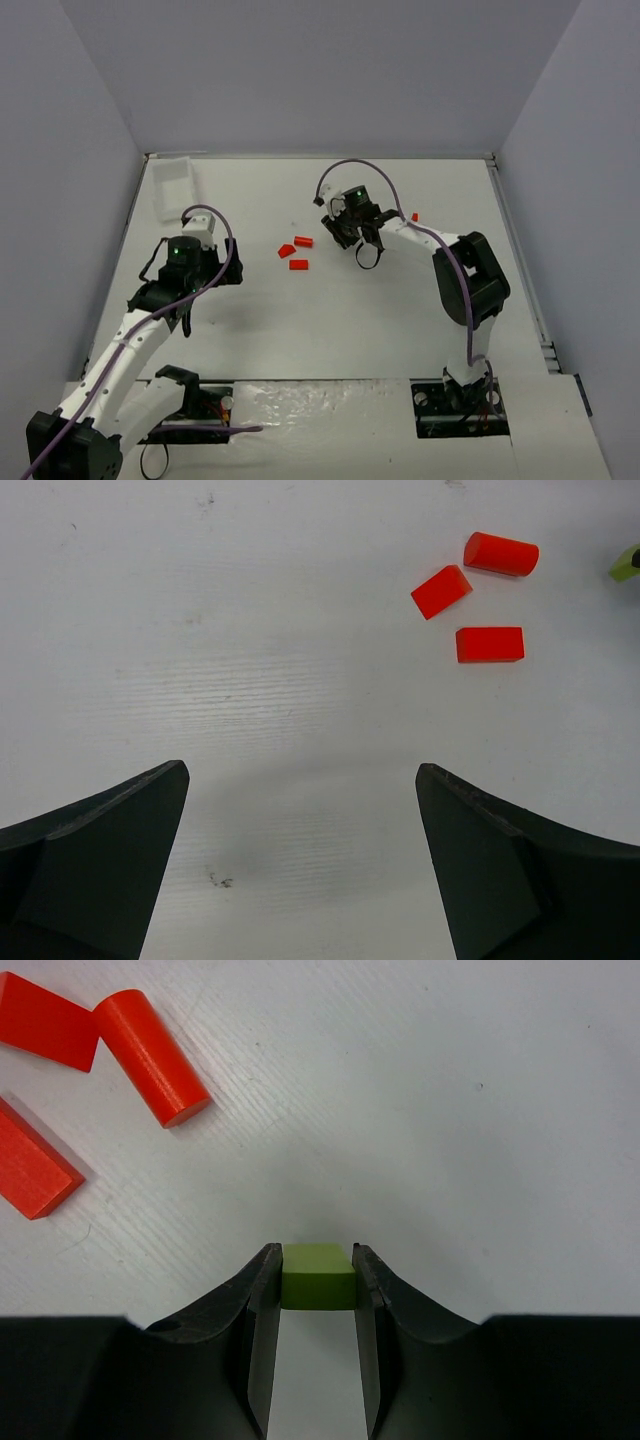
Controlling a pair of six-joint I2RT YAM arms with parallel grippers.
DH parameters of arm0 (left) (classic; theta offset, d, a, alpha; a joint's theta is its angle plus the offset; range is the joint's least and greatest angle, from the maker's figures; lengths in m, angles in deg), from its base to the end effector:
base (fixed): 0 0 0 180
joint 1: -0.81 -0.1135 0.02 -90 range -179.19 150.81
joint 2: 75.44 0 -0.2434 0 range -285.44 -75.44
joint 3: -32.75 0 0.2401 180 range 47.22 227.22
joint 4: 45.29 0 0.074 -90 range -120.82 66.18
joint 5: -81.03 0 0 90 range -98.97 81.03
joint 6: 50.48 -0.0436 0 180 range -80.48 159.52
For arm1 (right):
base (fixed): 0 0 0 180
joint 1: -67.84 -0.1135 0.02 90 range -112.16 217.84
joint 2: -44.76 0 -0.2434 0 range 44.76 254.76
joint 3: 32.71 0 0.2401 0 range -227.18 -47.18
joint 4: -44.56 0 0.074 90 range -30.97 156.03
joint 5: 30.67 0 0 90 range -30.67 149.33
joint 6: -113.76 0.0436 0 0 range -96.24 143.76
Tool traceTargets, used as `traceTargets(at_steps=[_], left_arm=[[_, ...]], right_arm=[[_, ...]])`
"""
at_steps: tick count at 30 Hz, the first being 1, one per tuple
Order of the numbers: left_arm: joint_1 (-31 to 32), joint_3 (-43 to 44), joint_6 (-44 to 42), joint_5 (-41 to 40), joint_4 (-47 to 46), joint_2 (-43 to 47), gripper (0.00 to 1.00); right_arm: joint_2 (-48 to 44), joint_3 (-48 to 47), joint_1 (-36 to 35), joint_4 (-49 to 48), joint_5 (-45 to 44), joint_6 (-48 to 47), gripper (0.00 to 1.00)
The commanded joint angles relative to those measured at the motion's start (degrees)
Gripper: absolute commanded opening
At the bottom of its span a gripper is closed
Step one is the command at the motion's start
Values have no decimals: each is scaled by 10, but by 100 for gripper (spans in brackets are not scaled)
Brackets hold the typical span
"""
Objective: Build the wood block tower
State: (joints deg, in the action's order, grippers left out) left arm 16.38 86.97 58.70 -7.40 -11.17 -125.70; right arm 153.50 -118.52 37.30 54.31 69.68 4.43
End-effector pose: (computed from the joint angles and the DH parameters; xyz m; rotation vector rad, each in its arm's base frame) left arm 0.1977 -0.0563 0.2582 -0.0501 2.1209 -0.3923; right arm 0.3558 0.2190 0.1873 -1.0000 1.8992 0.3077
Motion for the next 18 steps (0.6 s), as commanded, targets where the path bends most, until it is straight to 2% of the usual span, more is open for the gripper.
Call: traceTargets(at_steps=[1,7,12,18], left_arm=[[-3,10,-8,-11,-28,2,97],[-3,10,-9,-11,-35,-8,97],[-3,9,-11,-11,-39,-12,97],[-3,9,-13,-11,-42,-10,97]], right_arm=[[0,21,-3,-90,0,20,0],[-2,49,-3,-116,1,34,3],[-7,60,-3,-120,2,33,15],[-13,60,-2,-119,6,34,43]])
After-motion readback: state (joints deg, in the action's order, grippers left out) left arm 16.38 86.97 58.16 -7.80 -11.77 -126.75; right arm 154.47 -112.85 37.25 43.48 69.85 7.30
